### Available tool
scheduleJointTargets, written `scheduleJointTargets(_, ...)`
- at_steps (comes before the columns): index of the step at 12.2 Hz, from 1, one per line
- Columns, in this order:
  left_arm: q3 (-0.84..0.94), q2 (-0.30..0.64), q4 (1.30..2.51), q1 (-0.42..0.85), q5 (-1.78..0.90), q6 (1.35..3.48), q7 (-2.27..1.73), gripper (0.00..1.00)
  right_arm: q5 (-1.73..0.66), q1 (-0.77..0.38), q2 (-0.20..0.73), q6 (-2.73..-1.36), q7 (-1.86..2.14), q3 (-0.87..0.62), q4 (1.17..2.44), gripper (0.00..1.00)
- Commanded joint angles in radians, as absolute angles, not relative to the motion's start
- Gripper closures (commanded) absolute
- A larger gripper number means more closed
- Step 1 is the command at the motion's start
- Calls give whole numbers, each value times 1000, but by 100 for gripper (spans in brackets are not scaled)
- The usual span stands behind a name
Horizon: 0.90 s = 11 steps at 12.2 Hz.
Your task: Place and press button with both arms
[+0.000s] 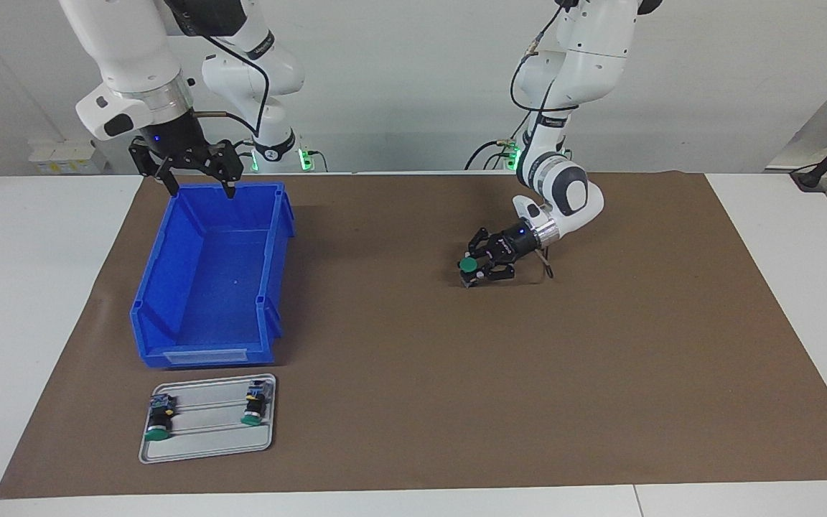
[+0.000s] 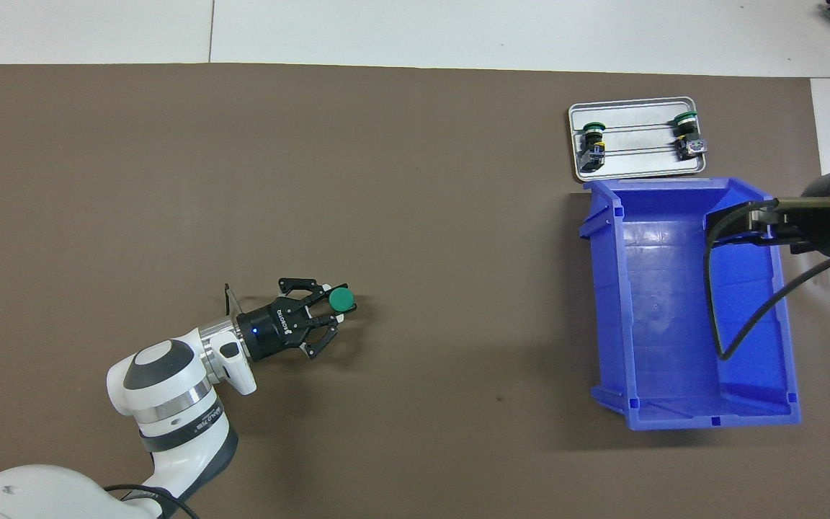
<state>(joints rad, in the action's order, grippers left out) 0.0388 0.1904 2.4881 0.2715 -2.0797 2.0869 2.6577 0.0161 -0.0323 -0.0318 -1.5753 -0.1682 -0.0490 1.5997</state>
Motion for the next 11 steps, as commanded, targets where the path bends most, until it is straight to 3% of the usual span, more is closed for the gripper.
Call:
scheduleJointTargets(1,35,175,2534,291,-2091,2128,2695,76,12,-20,-51,-1569,-181,-57,1617,0)
scheduleJointTargets(6,35,173,2545,291,-2089,2132,2695,54,12,-20,-51,-1569,-181,-57,1617,0)
scheduleJointTargets(11,35,170,2560,291,-2088,2129,2710,38,12,-20,-51,-1569,-181,-57,1617,0)
